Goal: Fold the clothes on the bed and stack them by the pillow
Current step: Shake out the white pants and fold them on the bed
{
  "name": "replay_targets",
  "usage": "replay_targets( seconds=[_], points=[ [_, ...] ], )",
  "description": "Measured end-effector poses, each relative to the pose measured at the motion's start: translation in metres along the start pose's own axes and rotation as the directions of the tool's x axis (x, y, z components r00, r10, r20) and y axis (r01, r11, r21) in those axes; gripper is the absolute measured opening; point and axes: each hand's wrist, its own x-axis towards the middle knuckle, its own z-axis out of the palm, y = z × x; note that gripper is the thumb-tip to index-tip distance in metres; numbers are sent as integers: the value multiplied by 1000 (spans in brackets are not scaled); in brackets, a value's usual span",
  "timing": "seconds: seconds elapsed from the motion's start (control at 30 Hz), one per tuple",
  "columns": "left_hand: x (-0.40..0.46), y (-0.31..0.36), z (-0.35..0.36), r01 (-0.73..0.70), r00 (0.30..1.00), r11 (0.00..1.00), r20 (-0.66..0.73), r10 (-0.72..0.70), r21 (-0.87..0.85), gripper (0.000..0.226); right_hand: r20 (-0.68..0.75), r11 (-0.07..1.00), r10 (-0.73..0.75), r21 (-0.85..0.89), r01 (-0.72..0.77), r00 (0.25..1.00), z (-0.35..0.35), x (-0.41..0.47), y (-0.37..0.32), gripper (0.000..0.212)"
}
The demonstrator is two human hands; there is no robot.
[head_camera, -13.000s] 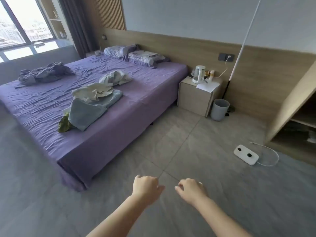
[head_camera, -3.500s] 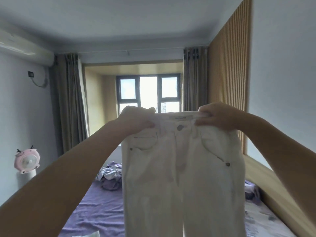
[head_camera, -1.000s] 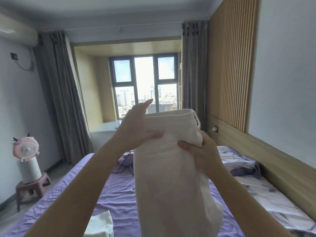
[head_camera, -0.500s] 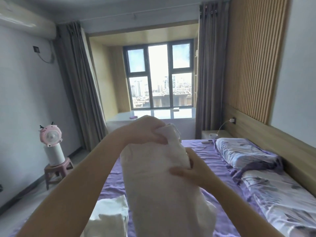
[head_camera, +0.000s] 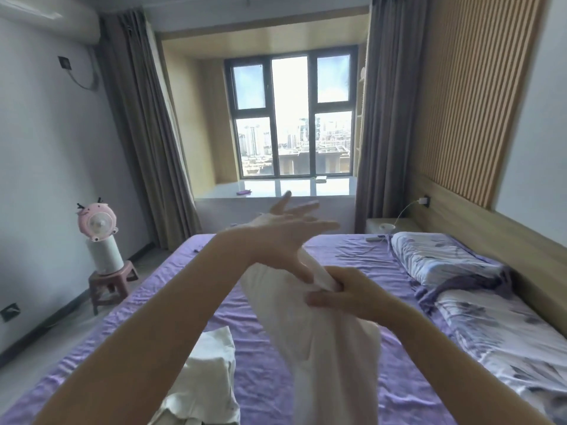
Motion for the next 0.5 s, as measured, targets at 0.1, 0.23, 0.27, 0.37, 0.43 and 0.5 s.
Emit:
replay_targets(
  seconds=[0.1,0.23,0.27,0.37,0.43,0.5],
  points=[
    [8,9,14,103,978,941,206,-36,-324,59,14,992,-19,-125,21,1000,-15,-4,-6,35],
    [11,18,35,60,990,905,142,0,-422,34,-53,996,52,-66,-56,997,-28,-23,7,34],
    [13,22,37,38,994,892,107,12,-450,33,-70,997,77,-23,-79,995,-31,-28,12,26],
    [17,29,34,-26,999,892,27,43,-451,36,-38,987,147,76,-143,988,-40,-47,26,15],
    [17,29,29,-47,998,922,16,58,-384,39,16,976,185,114,-186,983,-41,-61,40,14],
    [14,26,22,-35,999,949,19,43,-313,39,42,972,205,107,-208,978,-38,-74,55,17]
  ],
)
